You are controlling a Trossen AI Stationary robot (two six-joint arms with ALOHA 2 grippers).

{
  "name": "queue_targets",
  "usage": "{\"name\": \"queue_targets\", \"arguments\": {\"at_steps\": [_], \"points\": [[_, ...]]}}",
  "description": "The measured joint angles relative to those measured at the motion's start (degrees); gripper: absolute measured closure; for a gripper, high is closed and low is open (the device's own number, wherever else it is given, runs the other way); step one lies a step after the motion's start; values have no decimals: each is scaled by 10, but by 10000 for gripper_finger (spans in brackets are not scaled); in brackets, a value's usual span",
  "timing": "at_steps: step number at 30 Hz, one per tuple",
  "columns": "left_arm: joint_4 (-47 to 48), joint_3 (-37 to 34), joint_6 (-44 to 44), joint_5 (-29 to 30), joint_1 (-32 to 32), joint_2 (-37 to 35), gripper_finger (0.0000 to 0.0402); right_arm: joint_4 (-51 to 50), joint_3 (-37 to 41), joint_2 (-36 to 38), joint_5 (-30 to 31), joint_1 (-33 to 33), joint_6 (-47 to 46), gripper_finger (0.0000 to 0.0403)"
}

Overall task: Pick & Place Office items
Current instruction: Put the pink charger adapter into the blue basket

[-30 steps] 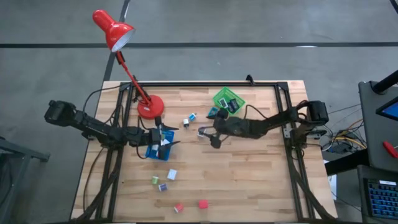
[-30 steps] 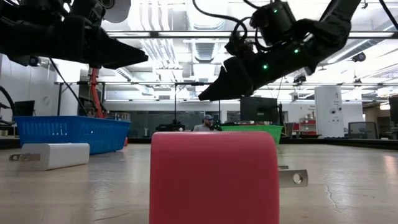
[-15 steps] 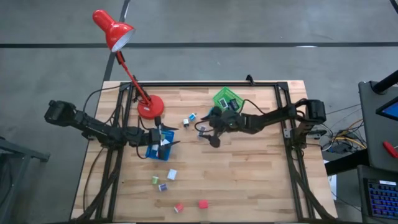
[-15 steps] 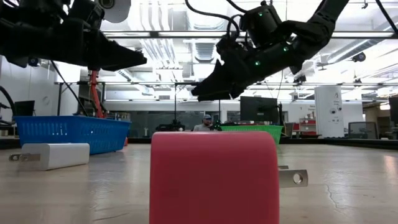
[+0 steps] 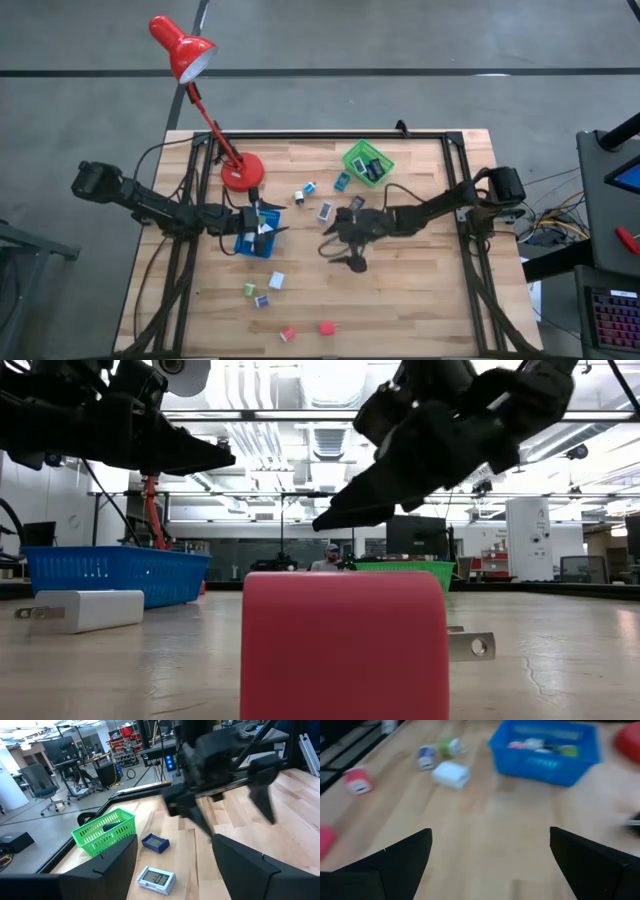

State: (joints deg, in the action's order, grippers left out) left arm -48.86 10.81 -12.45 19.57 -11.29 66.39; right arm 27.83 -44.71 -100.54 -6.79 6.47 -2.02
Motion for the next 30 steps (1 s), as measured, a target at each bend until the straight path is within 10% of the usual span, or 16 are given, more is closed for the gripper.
{"name": "queue_targets", "arguments": {"at_steps": [30], "points": [[1, 0, -3, 1, 3, 0, 140, -35, -107, -116, 119, 219, -176, 9]]}}
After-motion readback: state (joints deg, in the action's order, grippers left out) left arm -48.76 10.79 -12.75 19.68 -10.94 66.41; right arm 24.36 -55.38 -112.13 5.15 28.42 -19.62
